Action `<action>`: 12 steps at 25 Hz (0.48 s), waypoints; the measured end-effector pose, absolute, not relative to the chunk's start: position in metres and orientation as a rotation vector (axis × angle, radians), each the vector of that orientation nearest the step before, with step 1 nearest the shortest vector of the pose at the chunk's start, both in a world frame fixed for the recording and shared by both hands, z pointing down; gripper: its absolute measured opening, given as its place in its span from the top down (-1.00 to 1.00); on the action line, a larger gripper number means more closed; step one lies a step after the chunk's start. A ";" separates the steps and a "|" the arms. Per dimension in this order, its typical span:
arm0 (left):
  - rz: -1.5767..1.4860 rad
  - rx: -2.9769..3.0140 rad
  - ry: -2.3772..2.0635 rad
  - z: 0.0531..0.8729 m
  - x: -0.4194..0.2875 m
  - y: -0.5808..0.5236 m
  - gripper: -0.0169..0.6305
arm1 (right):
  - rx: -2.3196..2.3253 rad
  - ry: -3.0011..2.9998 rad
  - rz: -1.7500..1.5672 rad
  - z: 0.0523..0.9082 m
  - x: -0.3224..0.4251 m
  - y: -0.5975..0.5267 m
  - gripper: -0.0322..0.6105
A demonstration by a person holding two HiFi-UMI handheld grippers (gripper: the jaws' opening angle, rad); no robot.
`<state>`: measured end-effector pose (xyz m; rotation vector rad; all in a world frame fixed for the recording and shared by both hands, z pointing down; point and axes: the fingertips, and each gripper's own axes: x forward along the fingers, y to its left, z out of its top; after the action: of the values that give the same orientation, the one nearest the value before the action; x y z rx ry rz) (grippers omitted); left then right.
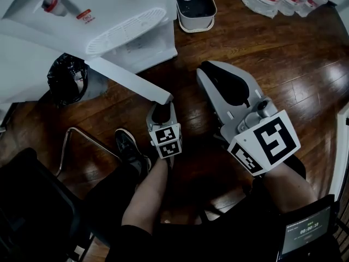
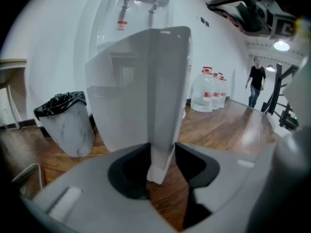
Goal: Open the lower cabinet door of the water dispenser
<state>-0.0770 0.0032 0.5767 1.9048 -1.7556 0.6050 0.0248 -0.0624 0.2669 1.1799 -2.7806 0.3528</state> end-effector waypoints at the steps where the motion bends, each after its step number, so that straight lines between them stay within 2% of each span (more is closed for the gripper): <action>1: 0.612 1.909 -1.754 0.576 -0.074 0.000 0.40 | 1.176 -2.780 0.360 0.266 0.026 -0.064 0.79; 12: 0.615 1.927 -1.707 0.575 -0.041 -0.055 0.41 | 1.163 -2.765 0.369 0.269 0.037 -0.105 0.80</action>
<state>-0.0413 -0.0554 0.5753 1.9270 -1.7074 0.6149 0.0372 -0.1052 0.2688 1.1625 -2.7648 0.3690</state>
